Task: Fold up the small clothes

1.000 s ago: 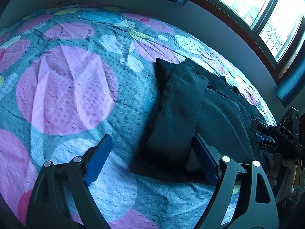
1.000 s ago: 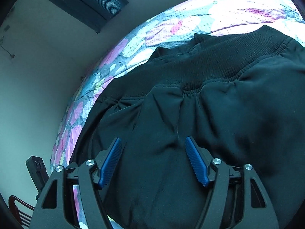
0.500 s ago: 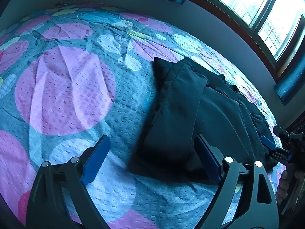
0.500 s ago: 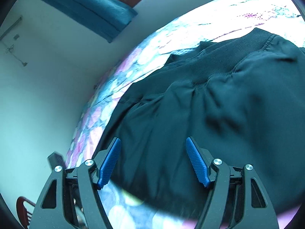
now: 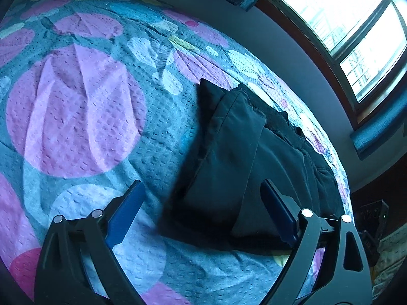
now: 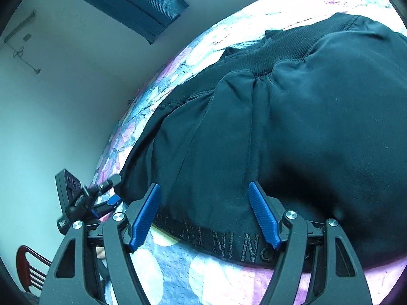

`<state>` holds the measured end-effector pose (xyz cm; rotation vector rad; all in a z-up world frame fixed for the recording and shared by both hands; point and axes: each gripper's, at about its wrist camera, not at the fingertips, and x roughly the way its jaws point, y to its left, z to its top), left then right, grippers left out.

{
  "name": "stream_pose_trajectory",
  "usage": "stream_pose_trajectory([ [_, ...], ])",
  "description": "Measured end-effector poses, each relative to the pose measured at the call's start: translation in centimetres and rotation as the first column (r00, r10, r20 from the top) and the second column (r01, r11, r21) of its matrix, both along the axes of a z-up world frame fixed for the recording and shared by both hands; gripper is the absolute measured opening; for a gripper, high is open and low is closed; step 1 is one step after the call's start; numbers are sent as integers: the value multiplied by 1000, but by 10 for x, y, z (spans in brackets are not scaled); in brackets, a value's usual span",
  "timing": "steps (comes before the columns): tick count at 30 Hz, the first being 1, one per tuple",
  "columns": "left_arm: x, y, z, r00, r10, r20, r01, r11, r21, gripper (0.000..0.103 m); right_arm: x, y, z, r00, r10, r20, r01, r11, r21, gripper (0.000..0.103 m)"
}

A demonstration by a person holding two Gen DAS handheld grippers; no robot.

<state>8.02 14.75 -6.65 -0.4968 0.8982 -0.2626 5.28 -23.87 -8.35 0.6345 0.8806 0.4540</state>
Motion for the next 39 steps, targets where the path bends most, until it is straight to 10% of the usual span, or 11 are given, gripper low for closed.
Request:
stream_pose_trajectory([
  [6,30,-18,-5,994,-107,-34,100,982,-161,91,-2,-1,0,1000,2,21,-2,1000,1,71],
  [15,39,-36,-9,993,-112,-38,111,994,-21,49,-7,-2,-1,999,8,51,-8,1000,-1,72],
  [25,44,-16,-15,966,-233,-109,208,957,-200,69,-3,-1,-2,998,8,60,-8,1000,-7,75],
  [33,52,-49,-4,968,-241,-65,245,967,67,32,-18,-4,17,996,-24,81,26,999,-24,75],
  [39,48,-50,14,971,-237,-13,237,968,84,18,-26,21,13,996,73,61,-66,993,-101,75],
])
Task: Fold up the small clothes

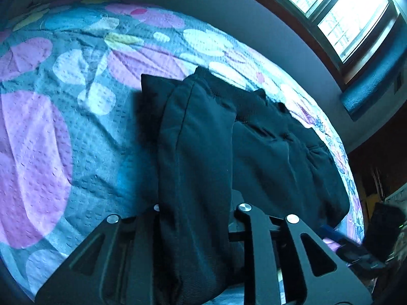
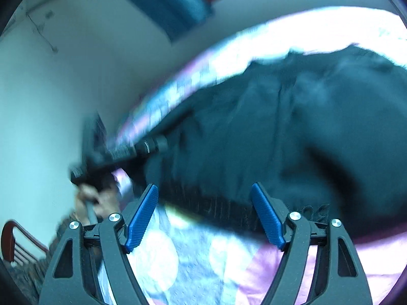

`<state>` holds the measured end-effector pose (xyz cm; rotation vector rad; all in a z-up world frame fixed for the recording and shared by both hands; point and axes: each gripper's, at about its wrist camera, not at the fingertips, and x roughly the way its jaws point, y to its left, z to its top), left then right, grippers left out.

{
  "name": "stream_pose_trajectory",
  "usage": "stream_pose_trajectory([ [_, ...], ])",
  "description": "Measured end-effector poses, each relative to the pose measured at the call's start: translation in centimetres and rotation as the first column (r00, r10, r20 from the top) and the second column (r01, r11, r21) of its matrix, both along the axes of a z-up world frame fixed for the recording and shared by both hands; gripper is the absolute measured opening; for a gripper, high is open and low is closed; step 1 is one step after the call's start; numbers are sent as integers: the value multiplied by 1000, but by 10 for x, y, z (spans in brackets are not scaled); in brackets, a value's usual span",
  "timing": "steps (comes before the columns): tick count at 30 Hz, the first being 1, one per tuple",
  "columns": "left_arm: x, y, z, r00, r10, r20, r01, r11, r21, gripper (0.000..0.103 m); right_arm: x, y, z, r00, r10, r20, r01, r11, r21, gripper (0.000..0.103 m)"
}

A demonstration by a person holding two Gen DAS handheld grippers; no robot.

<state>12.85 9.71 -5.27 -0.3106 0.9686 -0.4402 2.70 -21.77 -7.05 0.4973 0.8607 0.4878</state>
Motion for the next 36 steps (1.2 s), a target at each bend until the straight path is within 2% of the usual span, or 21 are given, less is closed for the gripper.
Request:
stream_pose_trajectory([
  [2,-2,-3,13,1000,-2,20,2,1000,-10,16,4,0,-12,1000,8,-1,-8,1000,10,76],
  [9,-12,-50,74,990,-82,114,81,997,9,14,7,-20,-19,1000,6,-20,-2,985,172,75],
  [14,-23,-104,107,977,-128,172,113,989,95,14,-2,-19,-9,1000,-2,0,2,990,144,75],
  [19,-36,-157,125,964,-163,211,133,980,150,13,-21,-37,2,999,-35,17,33,993,114,75],
  [24,-48,-208,123,962,-177,206,135,970,202,13,-46,-86,3,985,-170,-7,170,978,122,75],
  [29,-60,-263,107,955,-207,212,137,943,304,13,-84,-143,-11,942,-330,-63,335,919,207,75],
  [36,-74,-326,74,948,-253,193,159,902,402,13,-122,-178,-21,900,-427,-83,434,868,242,75],
])
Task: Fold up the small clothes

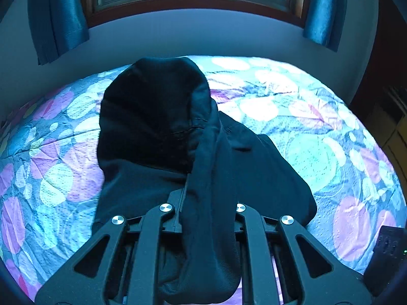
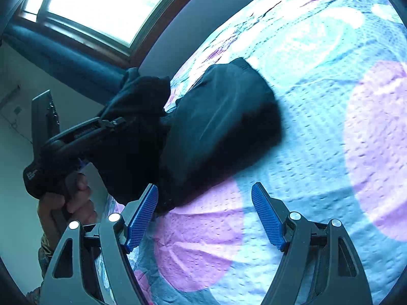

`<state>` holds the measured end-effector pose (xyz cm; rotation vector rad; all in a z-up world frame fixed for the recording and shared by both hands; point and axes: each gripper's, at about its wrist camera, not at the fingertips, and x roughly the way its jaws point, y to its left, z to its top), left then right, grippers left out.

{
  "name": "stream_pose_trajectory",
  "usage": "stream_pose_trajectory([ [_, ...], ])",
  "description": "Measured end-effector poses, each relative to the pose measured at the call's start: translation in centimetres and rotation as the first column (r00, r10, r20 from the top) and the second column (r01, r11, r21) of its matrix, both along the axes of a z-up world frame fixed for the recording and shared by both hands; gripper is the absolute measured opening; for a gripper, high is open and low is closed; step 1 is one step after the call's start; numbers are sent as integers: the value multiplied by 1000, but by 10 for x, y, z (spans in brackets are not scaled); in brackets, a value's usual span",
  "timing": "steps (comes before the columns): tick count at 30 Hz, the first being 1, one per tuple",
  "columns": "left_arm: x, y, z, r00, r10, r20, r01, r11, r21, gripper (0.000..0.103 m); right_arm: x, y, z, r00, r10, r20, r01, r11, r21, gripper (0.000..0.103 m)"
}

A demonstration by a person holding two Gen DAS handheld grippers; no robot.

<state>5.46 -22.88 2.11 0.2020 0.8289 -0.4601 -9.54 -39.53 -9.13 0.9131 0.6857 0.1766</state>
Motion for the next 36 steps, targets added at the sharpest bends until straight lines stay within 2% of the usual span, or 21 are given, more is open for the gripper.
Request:
stream_pose_trajectory([
  [7,-4,-31,-39,1000,9,-21,-7,997,71,13,-6,-12,-5,999,-31,19,31,999,33,75],
  [10,-6,-39,-50,1000,11,-6,-10,995,103,13,-11,-18,-4,999,-45,29,43,997,59,75],
  [18,-11,-51,-57,999,6,45,-14,987,162,14,-24,-32,-3,994,-91,65,80,984,161,75],
  [30,-17,-57,-58,997,10,77,-24,981,192,17,-29,-34,-3,991,-110,78,94,979,182,75],
  [36,-20,-58,-57,998,17,68,-30,980,196,24,-30,-35,-4,990,-117,83,100,977,189,75],
])
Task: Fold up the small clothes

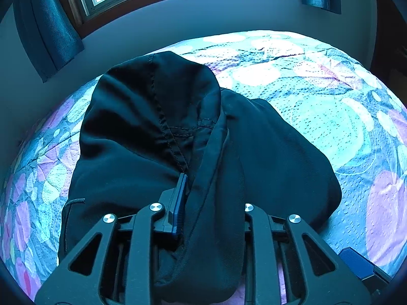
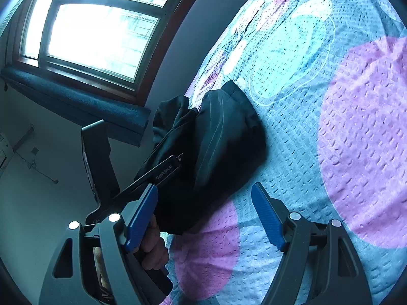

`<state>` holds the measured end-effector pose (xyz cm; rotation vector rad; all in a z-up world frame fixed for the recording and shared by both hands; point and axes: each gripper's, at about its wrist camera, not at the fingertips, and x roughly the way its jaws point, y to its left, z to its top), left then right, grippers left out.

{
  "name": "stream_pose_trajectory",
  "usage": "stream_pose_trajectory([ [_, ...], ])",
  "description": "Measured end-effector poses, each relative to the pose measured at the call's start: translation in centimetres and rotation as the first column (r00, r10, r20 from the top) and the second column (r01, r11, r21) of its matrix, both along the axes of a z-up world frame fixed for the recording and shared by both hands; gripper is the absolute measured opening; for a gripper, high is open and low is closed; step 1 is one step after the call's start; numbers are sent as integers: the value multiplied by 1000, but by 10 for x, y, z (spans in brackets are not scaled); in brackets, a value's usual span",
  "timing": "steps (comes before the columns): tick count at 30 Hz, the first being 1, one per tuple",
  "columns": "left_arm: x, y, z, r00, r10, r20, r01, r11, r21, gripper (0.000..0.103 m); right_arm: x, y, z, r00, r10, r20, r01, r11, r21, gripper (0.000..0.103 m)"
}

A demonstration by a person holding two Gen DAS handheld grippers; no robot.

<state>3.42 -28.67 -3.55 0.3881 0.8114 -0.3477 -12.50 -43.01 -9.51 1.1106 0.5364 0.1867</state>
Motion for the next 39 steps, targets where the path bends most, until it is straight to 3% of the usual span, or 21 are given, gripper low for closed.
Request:
stream_pose_trajectory([
  [3,-3,-1,1,1000,4,-4,-4,1000,9,31,0,0,0,1000,-2,2,2,1000,-1,75],
  [5,-10,-5,2,1000,-28,5,28,1000,13,55,0,0,-1,1000,-4,4,4,1000,1,75],
  [7,-17,-7,4,999,-25,47,24,999,32,60,-3,-2,-1,1000,-24,13,24,1000,13,75],
  [10,-26,-7,11,993,-27,111,24,999,32,61,-6,-6,-3,999,-35,31,33,998,51,75],
  [13,-29,-1,19,995,-25,96,25,1000,-3,62,-7,-7,-3,999,-44,32,43,998,51,75],
  [15,-39,8,29,993,-31,111,36,999,-39,63,-7,-7,-3,998,-46,35,44,998,52,75],
  [17,-54,20,41,992,-50,119,62,994,-93,71,-6,-8,-3,998,-47,37,45,998,54,75],
  [22,-98,60,67,978,-132,161,165,963,-213,78,-7,-8,-2,998,-49,37,47,998,47,75],
  [25,-117,89,66,969,-142,204,184,961,-204,83,-8,-8,2,998,-64,22,64,998,28,75],
  [29,-114,137,46,967,-38,254,79,985,-155,83,-14,-10,23,995,-87,43,87,996,4,75],
  [34,-79,168,21,982,80,172,-54,987,-150,83,29,3,48,997,62,50,-66,996,64,77],
  [37,-68,175,11,989,89,119,-67,982,-178,83,79,15,53,983,181,-14,-179,979,99,77],
  [39,-69,176,5,989,85,119,-63,983,-171,83,113,24,59,972,228,-64,-225,973,53,77],
])
